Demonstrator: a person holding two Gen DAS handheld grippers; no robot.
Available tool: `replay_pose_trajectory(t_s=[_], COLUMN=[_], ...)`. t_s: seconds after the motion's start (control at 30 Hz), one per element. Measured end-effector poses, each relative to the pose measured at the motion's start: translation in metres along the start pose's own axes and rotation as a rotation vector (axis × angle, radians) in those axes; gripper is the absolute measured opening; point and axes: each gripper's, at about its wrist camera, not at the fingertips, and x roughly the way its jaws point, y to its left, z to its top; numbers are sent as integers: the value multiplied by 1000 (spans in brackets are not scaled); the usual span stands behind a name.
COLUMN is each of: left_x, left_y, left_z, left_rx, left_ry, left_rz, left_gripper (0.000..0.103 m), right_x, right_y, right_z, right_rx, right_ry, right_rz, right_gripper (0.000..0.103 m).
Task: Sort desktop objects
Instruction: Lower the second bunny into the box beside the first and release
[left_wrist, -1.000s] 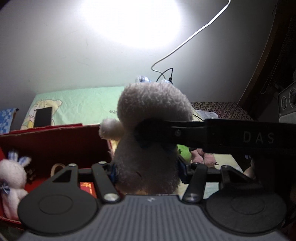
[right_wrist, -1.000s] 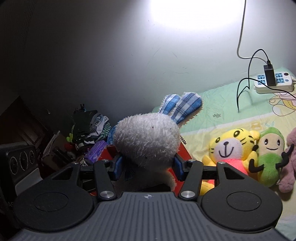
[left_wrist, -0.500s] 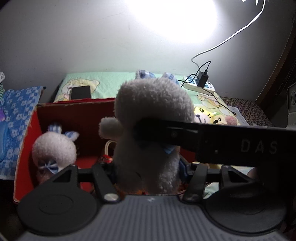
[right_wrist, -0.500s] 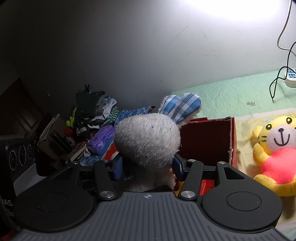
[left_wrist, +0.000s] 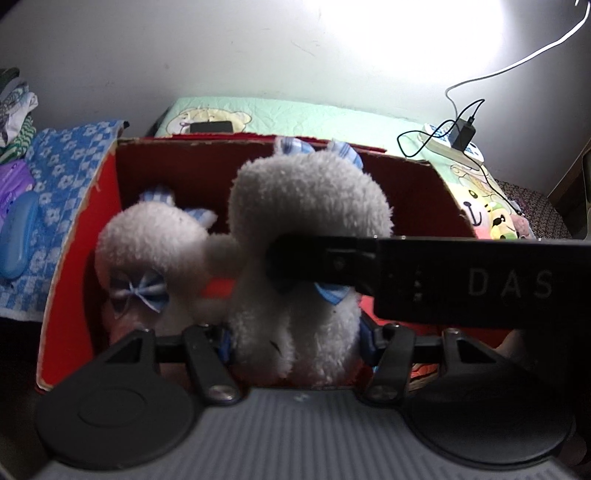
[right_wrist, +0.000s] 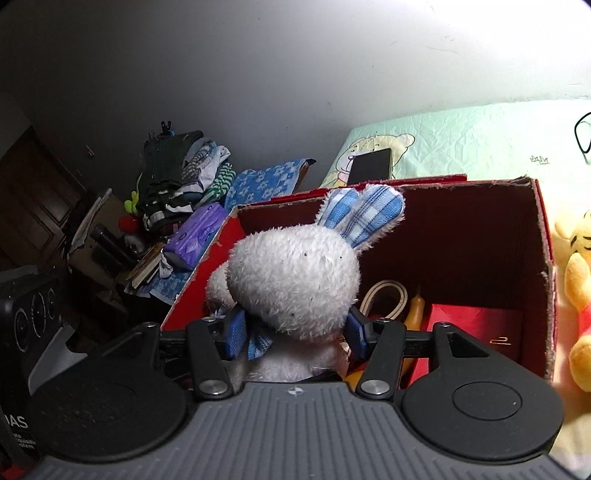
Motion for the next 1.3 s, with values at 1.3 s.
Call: replay_pose_trajectory(t_s=[1.3], left_x=[23], left_y=[9], left_z=[0], left_rx=[-27], left_ry=[136], left_rz=[88], left_gripper=[67], right_x=[43], right_y=[-6], right_z=[-3], right_rx=[26], right_ry=[141], right_rz=[-49], right_gripper=[59])
